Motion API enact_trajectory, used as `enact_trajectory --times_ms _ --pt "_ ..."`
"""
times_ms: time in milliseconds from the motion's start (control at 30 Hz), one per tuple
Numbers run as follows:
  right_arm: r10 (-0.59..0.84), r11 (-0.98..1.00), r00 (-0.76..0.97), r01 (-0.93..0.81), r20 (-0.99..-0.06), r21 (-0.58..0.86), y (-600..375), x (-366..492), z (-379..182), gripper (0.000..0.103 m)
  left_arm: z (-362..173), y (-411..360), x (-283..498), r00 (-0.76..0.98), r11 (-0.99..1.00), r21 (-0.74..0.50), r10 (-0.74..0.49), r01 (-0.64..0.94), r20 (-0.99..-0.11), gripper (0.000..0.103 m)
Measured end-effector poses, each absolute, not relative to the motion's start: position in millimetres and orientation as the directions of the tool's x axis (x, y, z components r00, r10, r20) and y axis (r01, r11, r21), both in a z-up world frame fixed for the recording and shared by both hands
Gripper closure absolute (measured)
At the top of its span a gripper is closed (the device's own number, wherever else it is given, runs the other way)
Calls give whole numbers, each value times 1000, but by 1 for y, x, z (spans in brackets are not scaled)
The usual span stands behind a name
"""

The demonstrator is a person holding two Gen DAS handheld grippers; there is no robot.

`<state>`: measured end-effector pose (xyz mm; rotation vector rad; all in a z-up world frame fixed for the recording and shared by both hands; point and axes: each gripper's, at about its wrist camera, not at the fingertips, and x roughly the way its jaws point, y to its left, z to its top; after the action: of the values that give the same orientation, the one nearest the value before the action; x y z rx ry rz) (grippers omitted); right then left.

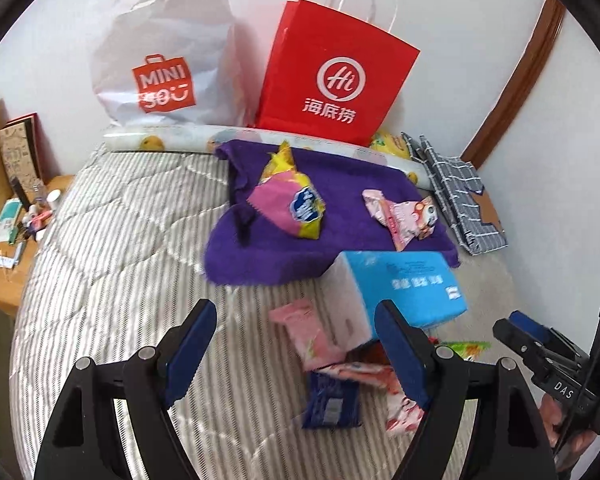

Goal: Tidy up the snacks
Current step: 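Reach the right tool to the green chip bag and grasp it, then grasp the dark blue packet with the left tool while the right tool lifts the green bag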

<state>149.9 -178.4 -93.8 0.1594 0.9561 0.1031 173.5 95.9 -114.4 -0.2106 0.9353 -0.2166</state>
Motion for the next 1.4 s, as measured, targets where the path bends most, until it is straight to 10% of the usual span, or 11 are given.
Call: enact_trajectory --times_ms 700,1400 --pt "82 995 494 -90 -865 42 -117 147 -151 34 -135 130 157 537 949 -309 -292 61 -791 22" --pt "175 982 520 -148 -836 113 -120 141 -138 59 -151 103 153 482 960 -264 -275 93 -832 22"
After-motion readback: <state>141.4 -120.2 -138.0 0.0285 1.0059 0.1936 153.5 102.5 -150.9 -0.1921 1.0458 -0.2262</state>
